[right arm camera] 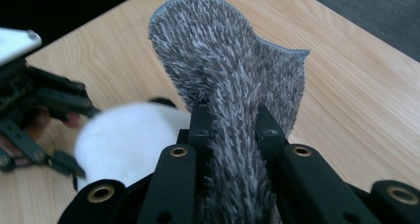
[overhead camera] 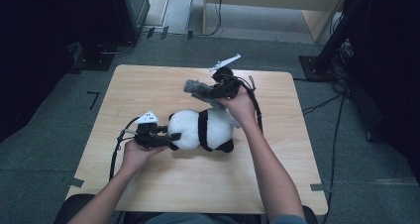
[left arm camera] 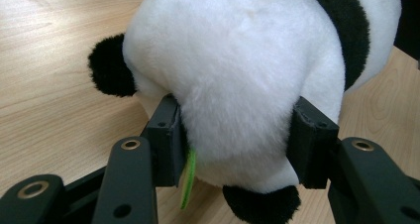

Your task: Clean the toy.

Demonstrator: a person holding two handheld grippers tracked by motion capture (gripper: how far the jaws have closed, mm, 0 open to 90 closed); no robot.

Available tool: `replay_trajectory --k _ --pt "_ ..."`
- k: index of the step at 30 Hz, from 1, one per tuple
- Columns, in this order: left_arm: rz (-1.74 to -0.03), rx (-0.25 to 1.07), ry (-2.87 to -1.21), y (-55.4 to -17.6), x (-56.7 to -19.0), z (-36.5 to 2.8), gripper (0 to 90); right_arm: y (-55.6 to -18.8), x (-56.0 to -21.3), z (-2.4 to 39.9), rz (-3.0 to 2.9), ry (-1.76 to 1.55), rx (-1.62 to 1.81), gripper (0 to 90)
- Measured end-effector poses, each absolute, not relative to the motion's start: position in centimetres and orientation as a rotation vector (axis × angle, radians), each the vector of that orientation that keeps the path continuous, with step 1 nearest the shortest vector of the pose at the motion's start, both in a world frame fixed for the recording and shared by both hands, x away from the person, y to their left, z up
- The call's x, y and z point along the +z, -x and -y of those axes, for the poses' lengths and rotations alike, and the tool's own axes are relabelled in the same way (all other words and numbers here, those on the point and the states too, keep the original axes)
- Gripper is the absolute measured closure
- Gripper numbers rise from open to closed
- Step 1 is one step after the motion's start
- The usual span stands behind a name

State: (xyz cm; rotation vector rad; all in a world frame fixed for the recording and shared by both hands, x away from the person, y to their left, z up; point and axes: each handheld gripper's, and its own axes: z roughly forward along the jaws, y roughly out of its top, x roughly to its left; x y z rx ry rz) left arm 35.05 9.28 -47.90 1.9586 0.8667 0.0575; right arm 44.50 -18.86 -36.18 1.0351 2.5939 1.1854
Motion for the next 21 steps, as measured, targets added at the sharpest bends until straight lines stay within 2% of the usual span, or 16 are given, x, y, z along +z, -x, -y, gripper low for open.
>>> replay_trajectory --k 12,16,21 --pt "-0.868 0.059 -1.960 -35.1 -47.9 -9.3 47.8 -44.5 -38.0 10.5 -2.782 -0.861 1.130 75.7" --pt "-0.875 0.055 -1.961 -35.1 -47.9 -9.2 47.8 -44.4 -39.4 9.7 -2.889 -0.848 1.021 75.8" --pt "-0.886 0.053 -1.961 -35.1 -47.8 -9.2 47.9 -44.7 -39.9 10.7 -2.891 -0.888 1.017 75.9"
